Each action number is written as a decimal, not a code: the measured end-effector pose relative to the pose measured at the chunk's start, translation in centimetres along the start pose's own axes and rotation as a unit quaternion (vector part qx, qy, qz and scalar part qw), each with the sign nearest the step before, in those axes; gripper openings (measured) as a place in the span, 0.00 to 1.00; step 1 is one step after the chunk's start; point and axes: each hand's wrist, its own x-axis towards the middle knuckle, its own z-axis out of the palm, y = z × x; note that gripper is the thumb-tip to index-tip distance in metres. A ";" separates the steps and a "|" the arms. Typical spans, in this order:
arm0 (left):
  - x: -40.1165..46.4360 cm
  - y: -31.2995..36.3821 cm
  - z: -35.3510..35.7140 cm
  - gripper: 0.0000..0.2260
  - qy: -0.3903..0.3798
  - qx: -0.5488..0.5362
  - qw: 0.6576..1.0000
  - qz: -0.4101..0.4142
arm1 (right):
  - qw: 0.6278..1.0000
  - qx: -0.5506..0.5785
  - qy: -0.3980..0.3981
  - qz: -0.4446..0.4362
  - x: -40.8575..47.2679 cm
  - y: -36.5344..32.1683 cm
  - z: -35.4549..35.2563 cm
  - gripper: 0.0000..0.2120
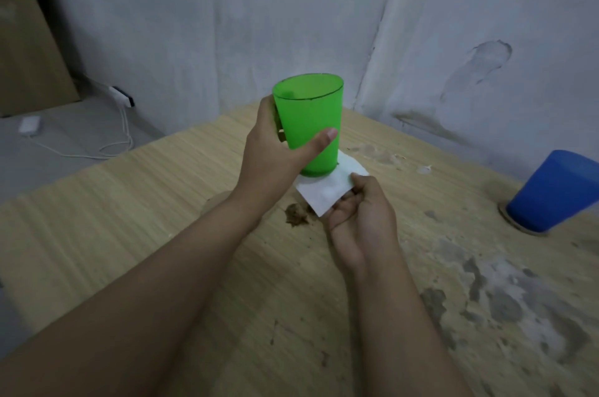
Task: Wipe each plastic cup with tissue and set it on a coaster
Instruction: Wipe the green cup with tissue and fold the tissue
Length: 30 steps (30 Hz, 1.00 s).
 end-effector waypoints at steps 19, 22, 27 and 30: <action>-0.4 1.1 0.4 0.24 -0.012 -0.061 0.998 -0.001 | 1.000 -0.010 0.009 -0.010 0.3 -0.1 0.4 0.10; -0.3 1.3 0.3 0.24 0.003 -0.077 0.997 0.005 | 1.000 0.003 -0.021 -0.014 0.1 0.1 0.6 0.12; -0.2 1.2 0.3 0.23 0.014 -0.085 0.996 0.022 | 1.000 -0.003 -0.020 -0.013 0.0 0.5 0.6 0.14; 0.0 1.0 0.1 0.24 0.021 -0.075 0.997 0.029 | 1.000 0.005 -0.013 -0.005 -0.2 0.3 0.5 0.17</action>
